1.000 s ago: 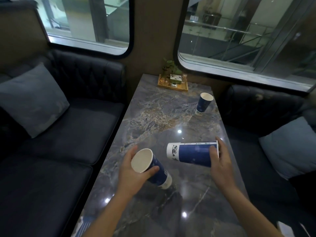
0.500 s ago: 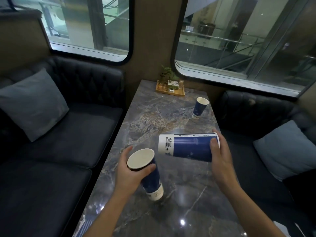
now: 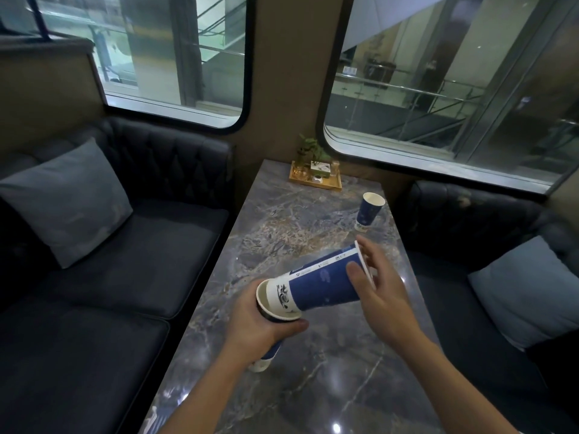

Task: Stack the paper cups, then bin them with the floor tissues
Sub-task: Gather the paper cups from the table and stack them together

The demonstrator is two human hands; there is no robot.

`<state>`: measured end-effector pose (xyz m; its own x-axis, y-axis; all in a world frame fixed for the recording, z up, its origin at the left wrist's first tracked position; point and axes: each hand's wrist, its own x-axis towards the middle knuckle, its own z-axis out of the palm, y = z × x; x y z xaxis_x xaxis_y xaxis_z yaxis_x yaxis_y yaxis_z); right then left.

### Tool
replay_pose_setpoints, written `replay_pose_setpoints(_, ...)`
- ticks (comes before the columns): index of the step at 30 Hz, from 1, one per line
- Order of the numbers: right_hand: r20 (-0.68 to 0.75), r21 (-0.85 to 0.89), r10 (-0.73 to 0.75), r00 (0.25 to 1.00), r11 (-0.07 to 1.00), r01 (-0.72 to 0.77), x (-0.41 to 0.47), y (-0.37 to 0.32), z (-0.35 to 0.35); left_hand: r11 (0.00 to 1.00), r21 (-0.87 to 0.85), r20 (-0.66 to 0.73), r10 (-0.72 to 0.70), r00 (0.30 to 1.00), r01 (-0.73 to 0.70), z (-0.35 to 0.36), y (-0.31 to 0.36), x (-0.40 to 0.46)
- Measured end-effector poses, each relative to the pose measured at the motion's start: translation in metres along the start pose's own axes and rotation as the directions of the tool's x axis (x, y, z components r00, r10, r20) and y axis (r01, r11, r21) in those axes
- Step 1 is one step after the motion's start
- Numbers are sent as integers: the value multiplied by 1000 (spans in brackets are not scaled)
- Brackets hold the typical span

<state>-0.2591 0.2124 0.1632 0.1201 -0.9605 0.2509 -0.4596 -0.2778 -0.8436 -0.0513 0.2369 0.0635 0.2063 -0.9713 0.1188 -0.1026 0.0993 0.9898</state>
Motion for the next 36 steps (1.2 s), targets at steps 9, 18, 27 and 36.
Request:
replay_pose_setpoints(9, 209, -198, -104, 972, 969, 146, -1, -7, 11, 978, 180, 143, 76, 987, -101, 6, 19, -2)
replay_pose_setpoints(18, 337, -172, -118, 934, 968, 184, -12, -8, 24, 969, 228, 166, 62, 984, -100, 16, 33, -6)
replay_pose_setpoints(27, 461, -103, -89, 883, 983, 153, -20, -2, 28, 980, 145, 191, 107, 976, -136, 23, 36, -8)
replay_pose_setpoints(36, 452, -107, -48, 891, 988, 108, -27, 5, 28, 989, 100, 204, 91, 975, -113, 34, 36, -12)
